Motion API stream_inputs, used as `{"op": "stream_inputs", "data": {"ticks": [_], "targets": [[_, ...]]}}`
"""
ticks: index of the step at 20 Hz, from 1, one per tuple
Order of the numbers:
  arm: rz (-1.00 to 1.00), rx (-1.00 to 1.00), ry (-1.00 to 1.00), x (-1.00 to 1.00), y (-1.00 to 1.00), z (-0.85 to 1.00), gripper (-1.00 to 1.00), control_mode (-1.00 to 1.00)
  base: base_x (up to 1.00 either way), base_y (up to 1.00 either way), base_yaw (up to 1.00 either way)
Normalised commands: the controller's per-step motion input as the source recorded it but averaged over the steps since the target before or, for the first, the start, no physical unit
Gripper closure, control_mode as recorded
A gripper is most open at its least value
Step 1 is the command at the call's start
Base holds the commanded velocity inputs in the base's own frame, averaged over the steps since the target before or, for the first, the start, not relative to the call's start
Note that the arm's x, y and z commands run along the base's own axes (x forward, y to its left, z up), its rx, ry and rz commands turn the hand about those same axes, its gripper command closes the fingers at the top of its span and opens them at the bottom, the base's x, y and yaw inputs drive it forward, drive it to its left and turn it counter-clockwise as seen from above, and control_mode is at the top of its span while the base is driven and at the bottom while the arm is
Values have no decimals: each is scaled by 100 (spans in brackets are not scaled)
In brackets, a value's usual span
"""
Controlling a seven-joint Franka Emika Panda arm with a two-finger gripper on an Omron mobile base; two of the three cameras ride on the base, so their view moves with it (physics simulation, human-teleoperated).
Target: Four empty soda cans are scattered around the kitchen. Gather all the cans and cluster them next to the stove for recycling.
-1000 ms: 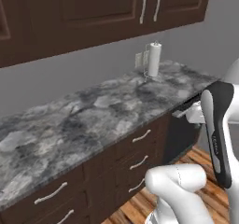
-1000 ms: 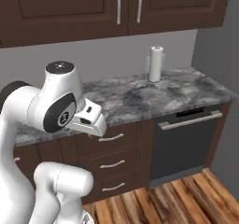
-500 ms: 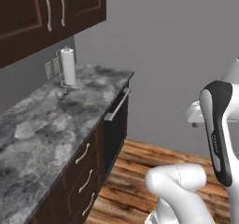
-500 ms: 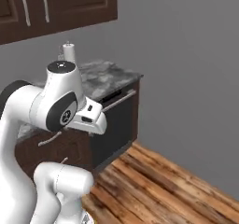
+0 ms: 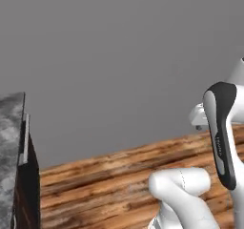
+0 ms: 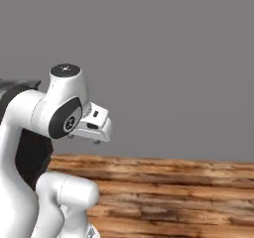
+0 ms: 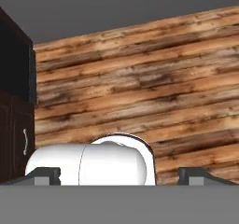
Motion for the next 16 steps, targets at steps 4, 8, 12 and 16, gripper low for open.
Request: {"op": "stream_inputs", "data": {"ticks": [4, 8, 12, 16], "targets": [[0, 0, 0, 0, 0, 0, -100, 100, 0, -2, -94], [0, 0, 0, 0, 0, 0, -100, 100, 1, -18, -88], [0, 0, 0, 0, 0, 0, -100, 100, 6, -15, -85], [0, 0, 0, 0, 0, 0, -100, 100, 16, -20, -76]]}}
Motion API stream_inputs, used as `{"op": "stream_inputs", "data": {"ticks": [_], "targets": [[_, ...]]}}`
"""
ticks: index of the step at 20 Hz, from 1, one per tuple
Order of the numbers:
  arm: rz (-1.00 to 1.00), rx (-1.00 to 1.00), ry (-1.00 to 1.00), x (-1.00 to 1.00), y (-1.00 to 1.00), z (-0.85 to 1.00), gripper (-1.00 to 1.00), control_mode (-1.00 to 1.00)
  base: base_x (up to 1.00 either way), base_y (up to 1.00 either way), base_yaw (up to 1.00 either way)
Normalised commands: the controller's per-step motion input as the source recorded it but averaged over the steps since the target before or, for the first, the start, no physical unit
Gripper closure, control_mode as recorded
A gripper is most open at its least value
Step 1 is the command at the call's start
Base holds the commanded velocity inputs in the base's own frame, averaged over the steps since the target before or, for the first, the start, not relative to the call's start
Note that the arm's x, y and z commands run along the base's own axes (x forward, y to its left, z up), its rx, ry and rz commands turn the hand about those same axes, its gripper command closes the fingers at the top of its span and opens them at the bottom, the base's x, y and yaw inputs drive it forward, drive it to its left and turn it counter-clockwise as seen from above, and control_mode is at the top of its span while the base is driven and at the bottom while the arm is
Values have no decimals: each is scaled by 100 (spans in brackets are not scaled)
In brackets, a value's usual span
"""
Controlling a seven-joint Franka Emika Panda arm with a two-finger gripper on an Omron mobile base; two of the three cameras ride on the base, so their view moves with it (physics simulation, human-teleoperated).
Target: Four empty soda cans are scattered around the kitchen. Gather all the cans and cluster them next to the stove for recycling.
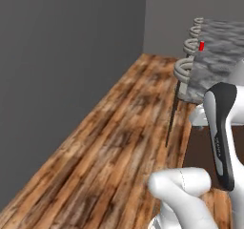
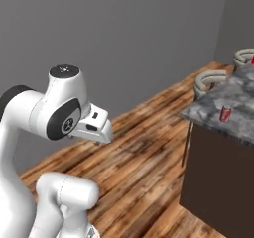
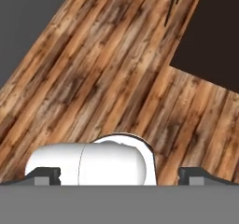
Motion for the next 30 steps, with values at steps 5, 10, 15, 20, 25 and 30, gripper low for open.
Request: {"op": "stream_inputs", "data": {"ticks": [5, 10, 15, 20, 25, 30], "targets": [[0, 0, 0, 0, 0, 0, -100, 100, 30, -32, -49], [0, 0, 0, 0, 0, 0, -100, 100, 43, -38, -33], [0, 0, 0, 0, 0, 0, -100, 100, 60, -45, -26], [0, 0, 0, 0, 0, 0, -100, 100, 76, -49, -19], [0, 0, 0, 0, 0, 0, -100, 100, 62, -27, -13], [0, 0, 0, 0, 0, 0, -100, 100, 29, -4, -23]]}}
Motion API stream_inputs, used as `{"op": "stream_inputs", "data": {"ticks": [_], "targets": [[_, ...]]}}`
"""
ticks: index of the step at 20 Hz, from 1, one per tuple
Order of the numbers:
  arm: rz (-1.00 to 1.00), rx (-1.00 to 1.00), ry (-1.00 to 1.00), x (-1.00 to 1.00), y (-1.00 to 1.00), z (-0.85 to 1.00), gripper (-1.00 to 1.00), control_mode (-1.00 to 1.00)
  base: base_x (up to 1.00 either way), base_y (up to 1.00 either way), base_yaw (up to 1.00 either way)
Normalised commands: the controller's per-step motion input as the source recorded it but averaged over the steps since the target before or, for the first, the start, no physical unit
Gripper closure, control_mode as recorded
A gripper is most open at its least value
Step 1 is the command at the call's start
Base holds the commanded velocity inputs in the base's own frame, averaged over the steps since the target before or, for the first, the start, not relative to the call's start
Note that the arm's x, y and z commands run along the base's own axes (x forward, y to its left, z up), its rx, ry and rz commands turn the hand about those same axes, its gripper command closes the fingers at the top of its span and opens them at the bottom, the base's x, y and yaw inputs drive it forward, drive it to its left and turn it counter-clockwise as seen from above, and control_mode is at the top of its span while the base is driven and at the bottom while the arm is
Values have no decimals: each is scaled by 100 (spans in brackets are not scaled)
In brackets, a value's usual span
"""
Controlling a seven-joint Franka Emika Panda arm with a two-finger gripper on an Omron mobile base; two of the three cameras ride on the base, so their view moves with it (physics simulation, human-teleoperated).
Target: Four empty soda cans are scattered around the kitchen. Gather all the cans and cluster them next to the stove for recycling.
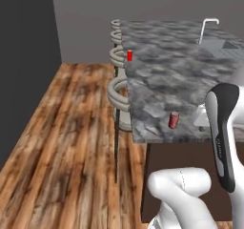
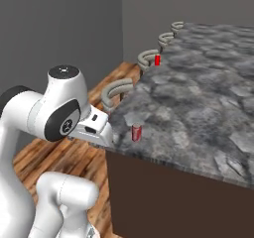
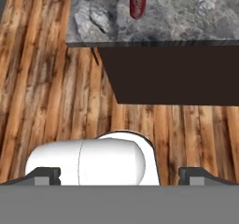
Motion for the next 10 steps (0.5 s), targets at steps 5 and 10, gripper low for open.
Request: {"op": "stream_inputs", "data": {"ticks": [5, 10], "targets": [[0, 0, 0, 0, 0, 0, -100, 100, 42, 0, -29], [0, 0, 0, 0, 0, 0, -100, 100, 54, 0, -8]]}}
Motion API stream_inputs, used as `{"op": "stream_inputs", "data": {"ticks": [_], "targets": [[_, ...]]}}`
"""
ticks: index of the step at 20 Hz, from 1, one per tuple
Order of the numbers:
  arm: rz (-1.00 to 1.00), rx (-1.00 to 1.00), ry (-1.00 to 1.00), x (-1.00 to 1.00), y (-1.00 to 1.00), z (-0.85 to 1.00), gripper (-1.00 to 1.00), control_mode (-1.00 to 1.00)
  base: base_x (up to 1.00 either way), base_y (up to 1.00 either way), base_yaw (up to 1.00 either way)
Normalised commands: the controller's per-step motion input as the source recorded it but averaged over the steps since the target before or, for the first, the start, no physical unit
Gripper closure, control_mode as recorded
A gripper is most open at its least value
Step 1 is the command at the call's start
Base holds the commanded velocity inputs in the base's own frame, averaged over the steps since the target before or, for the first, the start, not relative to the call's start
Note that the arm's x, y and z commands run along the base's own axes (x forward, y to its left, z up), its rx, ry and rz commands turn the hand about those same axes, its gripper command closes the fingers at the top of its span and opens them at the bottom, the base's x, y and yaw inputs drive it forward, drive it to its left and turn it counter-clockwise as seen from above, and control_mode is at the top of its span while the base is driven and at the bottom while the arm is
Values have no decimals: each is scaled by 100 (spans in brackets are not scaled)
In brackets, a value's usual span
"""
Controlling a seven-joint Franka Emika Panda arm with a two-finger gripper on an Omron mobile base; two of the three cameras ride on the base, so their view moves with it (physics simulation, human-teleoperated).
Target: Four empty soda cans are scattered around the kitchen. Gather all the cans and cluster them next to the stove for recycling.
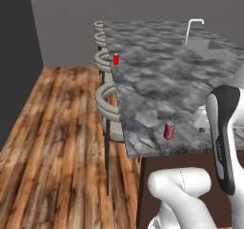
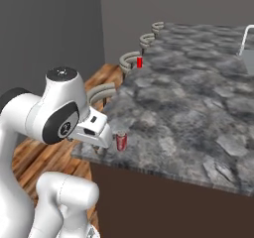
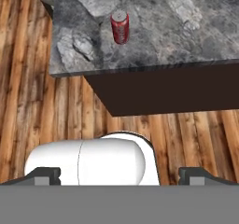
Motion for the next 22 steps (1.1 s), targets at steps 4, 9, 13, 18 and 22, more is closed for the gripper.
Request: {"op": "stream_inputs", "data": {"ticks": [4, 9, 13, 18, 22], "targets": [[0, 0, 0, 0, 0, 0, -100, 100, 24, 2, 0], [0, 0, 0, 0, 0, 0, -100, 100, 45, 7, 2], [0, 0, 0, 0, 0, 0, -100, 100, 66, 7, 0], [0, 0, 0, 61, 13, -32, -100, -100, 0, 0, 0], [0, 0, 0, 50, 3, -49, -100, -100, 0, 0, 0]]}}
